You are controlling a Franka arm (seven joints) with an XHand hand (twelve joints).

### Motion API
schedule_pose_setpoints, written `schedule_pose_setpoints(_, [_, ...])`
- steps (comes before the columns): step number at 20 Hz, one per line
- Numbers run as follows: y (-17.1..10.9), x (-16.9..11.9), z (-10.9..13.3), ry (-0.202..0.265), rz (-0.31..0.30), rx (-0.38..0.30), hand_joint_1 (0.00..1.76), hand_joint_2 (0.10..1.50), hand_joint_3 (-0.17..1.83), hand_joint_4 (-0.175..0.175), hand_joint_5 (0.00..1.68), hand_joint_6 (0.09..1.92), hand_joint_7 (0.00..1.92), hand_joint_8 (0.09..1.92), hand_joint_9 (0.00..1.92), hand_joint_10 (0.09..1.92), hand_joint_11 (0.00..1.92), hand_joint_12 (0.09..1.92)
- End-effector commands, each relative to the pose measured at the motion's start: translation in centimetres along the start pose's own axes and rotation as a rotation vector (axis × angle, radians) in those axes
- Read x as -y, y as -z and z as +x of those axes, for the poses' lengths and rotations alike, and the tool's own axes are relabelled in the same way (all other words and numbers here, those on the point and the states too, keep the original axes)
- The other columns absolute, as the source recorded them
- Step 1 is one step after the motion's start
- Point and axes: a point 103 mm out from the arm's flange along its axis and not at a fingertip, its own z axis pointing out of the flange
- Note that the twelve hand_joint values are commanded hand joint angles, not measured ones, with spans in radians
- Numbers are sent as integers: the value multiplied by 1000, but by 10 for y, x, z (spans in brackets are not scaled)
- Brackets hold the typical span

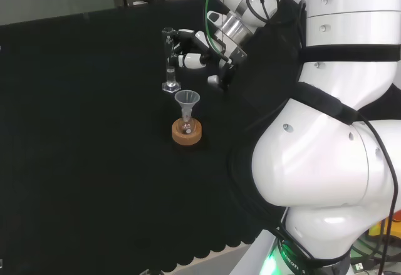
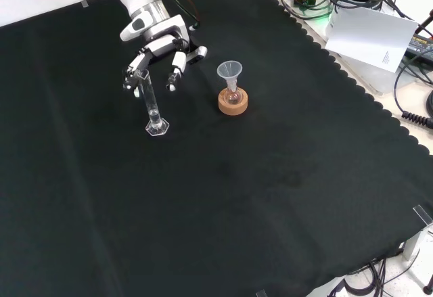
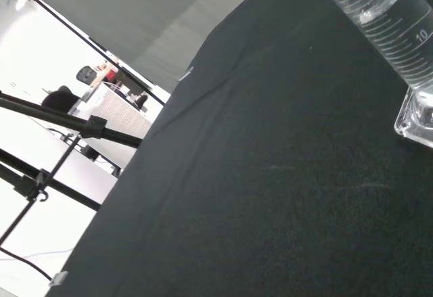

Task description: Pick up the graduated cylinder.

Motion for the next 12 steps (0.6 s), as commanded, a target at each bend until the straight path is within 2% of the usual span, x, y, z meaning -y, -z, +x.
schedule_pose_setpoints(1, [-9,-6,-7,1,-21,-73,968,987,-175,-64,458,87,397,652,644,559,477,1253])
schedule_pose_setpoints(12, [-20,-11,-15,0,-55,-138,1018,991,-175,-59,463,87,387,646,641,548,477,1238])
